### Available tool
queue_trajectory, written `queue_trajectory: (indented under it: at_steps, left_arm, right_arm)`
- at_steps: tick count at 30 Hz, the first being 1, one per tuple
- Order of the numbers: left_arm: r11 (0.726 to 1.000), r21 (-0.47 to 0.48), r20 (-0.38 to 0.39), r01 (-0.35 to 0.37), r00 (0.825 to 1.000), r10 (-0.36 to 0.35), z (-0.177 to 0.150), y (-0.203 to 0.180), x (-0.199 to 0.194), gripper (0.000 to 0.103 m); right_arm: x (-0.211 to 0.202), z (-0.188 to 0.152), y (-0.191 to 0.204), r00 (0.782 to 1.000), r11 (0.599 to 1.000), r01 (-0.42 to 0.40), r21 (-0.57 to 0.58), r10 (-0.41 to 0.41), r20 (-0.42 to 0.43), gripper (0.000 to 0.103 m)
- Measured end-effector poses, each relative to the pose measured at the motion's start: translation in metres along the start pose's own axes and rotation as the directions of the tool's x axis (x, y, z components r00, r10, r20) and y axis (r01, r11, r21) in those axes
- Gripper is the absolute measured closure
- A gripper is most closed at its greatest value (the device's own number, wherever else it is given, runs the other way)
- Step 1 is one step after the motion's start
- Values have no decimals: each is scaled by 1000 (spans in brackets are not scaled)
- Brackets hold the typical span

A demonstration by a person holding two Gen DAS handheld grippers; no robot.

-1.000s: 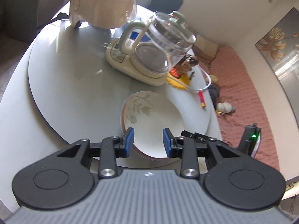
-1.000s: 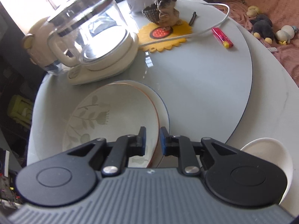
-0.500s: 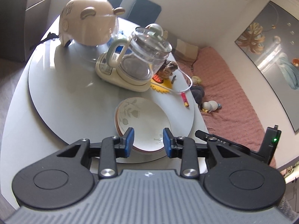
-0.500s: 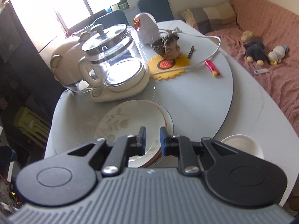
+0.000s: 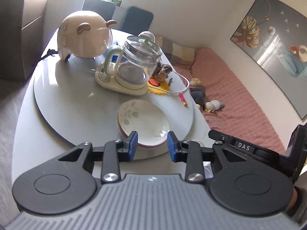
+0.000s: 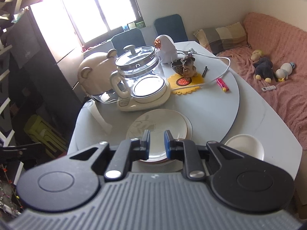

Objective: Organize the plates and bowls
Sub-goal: 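Withdraw both grippers up and away from the plate stack, then move both grippers down to a white plastic bowl at the table edge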

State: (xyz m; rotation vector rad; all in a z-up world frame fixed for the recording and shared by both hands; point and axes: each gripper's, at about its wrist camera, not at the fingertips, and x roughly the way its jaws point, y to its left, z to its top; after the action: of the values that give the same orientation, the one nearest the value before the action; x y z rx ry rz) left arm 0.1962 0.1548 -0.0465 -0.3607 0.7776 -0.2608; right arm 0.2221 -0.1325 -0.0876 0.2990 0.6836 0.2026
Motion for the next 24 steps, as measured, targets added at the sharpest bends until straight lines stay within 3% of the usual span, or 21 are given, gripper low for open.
queue_trajectory:
  at_steps: [11,24]
  left_arm:
    - [998,52,-17,-38,999,39,-36,-22,-6,66]
    - [987,-26,-75,-157,985,154,-67,26,-17,66]
  right_arm:
    - [-28,-33,12,1000,999,-28,-23,27,-15,83]
    - [-16,-75,28,992,998,-46,-40,41,-117,83]
